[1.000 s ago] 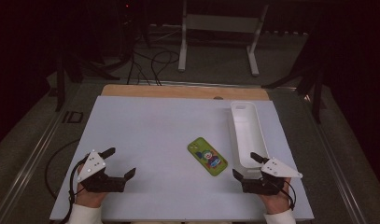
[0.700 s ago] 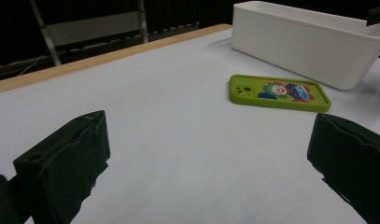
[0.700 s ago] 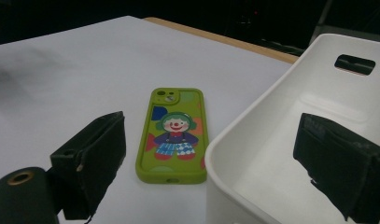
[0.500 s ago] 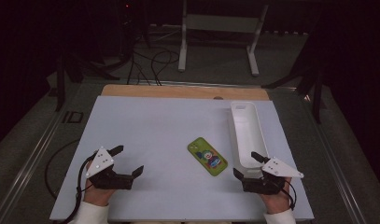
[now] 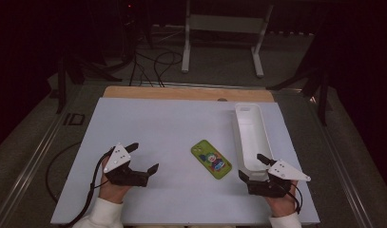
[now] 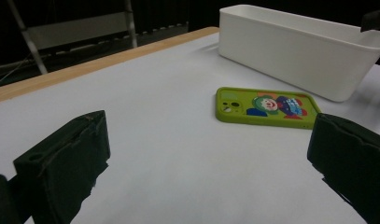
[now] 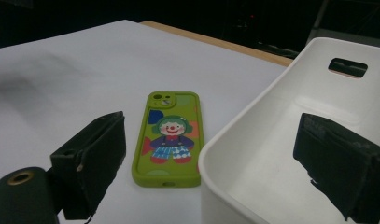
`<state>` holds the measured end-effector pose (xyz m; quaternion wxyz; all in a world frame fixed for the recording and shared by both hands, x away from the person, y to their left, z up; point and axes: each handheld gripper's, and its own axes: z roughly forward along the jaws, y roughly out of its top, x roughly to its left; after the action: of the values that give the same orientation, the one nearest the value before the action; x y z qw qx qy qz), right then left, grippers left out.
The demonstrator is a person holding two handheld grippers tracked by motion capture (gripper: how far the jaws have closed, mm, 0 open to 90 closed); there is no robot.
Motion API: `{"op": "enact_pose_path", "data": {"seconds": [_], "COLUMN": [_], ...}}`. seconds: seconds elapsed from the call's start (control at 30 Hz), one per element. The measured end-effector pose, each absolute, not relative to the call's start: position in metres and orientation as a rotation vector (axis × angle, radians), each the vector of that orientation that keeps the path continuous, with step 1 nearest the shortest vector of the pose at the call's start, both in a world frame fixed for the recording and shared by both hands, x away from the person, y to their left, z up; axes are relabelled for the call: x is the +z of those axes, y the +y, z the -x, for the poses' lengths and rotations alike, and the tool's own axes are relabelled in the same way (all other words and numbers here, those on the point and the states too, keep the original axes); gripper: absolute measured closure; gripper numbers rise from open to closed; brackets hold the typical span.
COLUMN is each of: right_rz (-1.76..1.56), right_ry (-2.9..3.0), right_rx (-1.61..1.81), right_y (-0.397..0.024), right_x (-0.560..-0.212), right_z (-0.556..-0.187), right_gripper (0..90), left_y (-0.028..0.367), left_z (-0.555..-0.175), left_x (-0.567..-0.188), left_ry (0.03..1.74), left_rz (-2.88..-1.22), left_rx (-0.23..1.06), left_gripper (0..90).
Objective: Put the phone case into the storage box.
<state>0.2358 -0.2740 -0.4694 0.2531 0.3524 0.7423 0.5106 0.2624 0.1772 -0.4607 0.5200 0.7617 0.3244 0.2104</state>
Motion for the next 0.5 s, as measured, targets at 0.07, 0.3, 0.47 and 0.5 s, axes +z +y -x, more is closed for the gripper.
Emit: {"op": "enact_pose_path", "data": {"seconds": [0.07,0.3,0.47,0.5], "right_rz": [-0.957,-0.958,-0.962,-0.961], "right_ry": [2.015,2.013,2.008,2.007], "right_rx": [1.391,1.391,1.394,1.396], "right_y": [-0.274,-0.274,-0.275,-0.275], "right_x": [-0.469,-0.471,-0.470,-0.471], "right_z": [-0.236,-0.236,-0.236,-0.236], "right_gripper": [9.4,9.4,9.4,9.4], "left_y": [0.173,0.155,0.141,0.138], "left_z": [-0.264,-0.270,-0.275,-0.276], "left_x": [-0.460,-0.459,-0.459,-0.460], "left_ry": [0.770,0.730,0.705,0.704], "left_rz": [-1.832,-1.855,-1.866,-1.862], "left_rx": [0.505,0.488,0.471,0.463], "left_gripper": [0.0,0.0,0.0,0.0]}}
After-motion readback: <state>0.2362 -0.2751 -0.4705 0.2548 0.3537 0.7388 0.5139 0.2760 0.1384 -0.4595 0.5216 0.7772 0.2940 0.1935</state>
